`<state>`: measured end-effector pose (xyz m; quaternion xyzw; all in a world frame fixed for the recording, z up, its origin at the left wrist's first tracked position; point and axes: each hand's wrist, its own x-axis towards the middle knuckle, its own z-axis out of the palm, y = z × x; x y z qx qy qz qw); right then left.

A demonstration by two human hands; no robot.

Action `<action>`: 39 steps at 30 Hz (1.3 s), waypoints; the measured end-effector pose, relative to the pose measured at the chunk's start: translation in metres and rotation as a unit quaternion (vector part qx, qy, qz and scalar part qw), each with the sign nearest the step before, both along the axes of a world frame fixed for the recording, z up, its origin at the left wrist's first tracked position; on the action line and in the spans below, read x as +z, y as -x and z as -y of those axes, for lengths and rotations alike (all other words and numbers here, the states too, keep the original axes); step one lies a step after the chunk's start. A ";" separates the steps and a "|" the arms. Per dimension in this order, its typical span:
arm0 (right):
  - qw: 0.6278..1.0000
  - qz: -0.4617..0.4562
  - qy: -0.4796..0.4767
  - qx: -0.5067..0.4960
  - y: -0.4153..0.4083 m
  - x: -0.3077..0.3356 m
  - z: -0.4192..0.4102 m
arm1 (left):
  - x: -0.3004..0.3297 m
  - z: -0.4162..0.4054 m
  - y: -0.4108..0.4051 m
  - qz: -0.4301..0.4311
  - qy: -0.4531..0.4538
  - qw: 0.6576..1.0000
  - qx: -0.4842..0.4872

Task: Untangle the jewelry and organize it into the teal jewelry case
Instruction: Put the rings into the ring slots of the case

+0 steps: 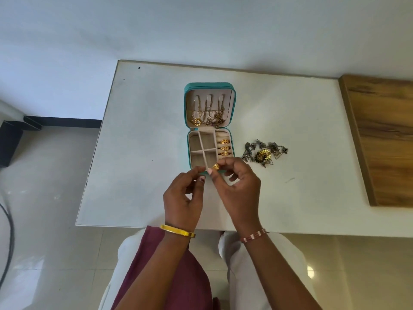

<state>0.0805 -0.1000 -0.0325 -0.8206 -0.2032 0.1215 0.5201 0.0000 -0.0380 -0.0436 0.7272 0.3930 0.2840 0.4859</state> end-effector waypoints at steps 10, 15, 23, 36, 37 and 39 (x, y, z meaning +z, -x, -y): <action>0.993 -0.115 -0.021 -0.004 0.005 0.004 0.001 | -0.005 -0.006 0.001 -0.009 -0.049 0.998 -0.029; 0.990 -0.132 -0.046 0.017 0.007 0.006 0.000 | -0.005 -0.009 0.000 0.006 -0.037 0.999 -0.007; 0.991 -0.117 -0.035 0.060 0.005 0.001 0.002 | -0.008 -0.012 0.001 0.005 -0.013 1.000 0.007; 0.995 0.010 0.008 0.095 0.011 -0.005 0.001 | -0.006 -0.013 0.000 0.000 0.049 0.997 0.055; 0.996 0.015 0.010 0.090 0.010 -0.005 0.001 | -0.006 -0.013 0.001 0.001 0.057 0.997 0.055; 0.996 0.027 0.010 0.083 0.008 -0.006 0.002 | -0.005 -0.013 0.001 0.000 0.075 0.996 0.051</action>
